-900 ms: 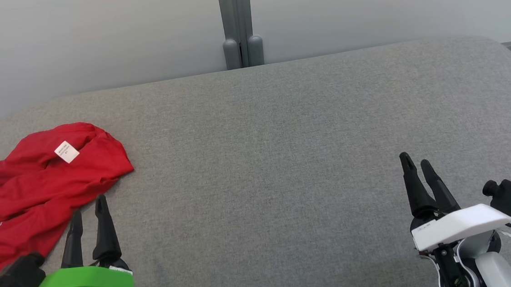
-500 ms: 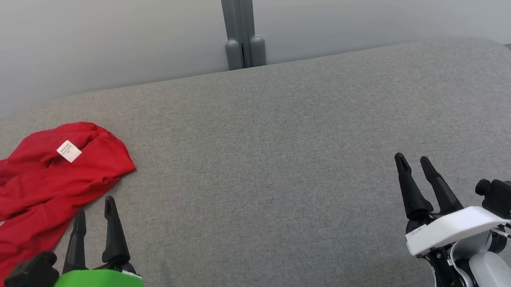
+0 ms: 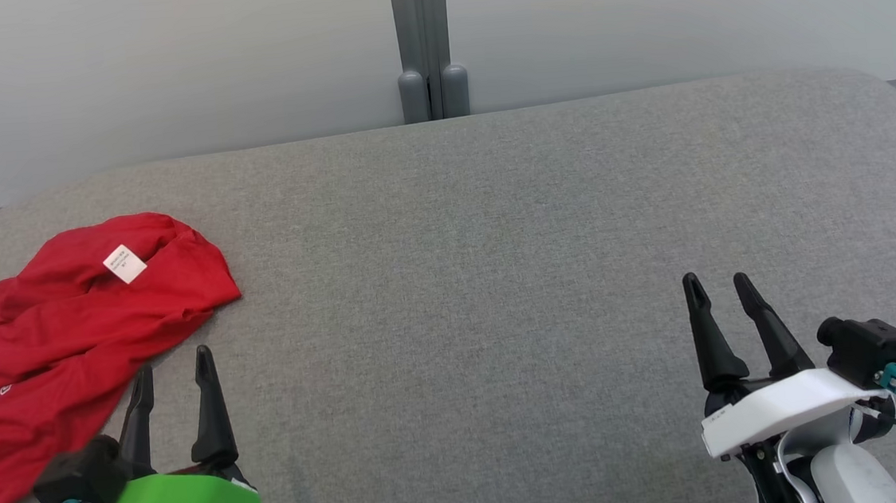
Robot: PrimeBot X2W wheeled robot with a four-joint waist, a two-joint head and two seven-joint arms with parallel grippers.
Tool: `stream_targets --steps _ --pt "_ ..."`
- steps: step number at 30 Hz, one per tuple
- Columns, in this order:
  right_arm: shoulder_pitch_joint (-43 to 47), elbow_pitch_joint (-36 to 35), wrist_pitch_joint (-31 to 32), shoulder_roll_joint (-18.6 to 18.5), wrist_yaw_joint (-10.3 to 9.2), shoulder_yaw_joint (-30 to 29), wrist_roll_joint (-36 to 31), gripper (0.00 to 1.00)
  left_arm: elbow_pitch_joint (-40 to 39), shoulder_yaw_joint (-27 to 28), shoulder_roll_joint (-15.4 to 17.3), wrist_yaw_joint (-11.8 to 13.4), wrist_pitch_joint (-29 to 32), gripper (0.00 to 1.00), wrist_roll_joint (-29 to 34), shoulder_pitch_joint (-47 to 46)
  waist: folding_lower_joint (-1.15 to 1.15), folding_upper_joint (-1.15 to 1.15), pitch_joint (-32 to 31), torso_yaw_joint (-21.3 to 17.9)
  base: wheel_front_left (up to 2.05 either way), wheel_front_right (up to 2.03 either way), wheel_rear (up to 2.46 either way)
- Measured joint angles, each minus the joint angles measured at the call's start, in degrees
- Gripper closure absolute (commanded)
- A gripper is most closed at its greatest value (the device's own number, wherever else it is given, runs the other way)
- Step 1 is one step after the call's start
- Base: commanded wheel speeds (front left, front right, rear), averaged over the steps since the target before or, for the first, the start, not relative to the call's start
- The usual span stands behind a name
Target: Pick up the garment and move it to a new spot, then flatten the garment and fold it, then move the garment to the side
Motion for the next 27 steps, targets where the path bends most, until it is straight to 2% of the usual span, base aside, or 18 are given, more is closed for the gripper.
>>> stream_targets --steps 27 --pt "0.02 0.83 -3.13 -0.13 0.01 0.11 -12.95 0.00 2.09 -2.36 0.12 0.90 -3.32 0.00 11.54 0.20 0.00 0.00 -1.05 0.06 0.00 0.00 0.00"
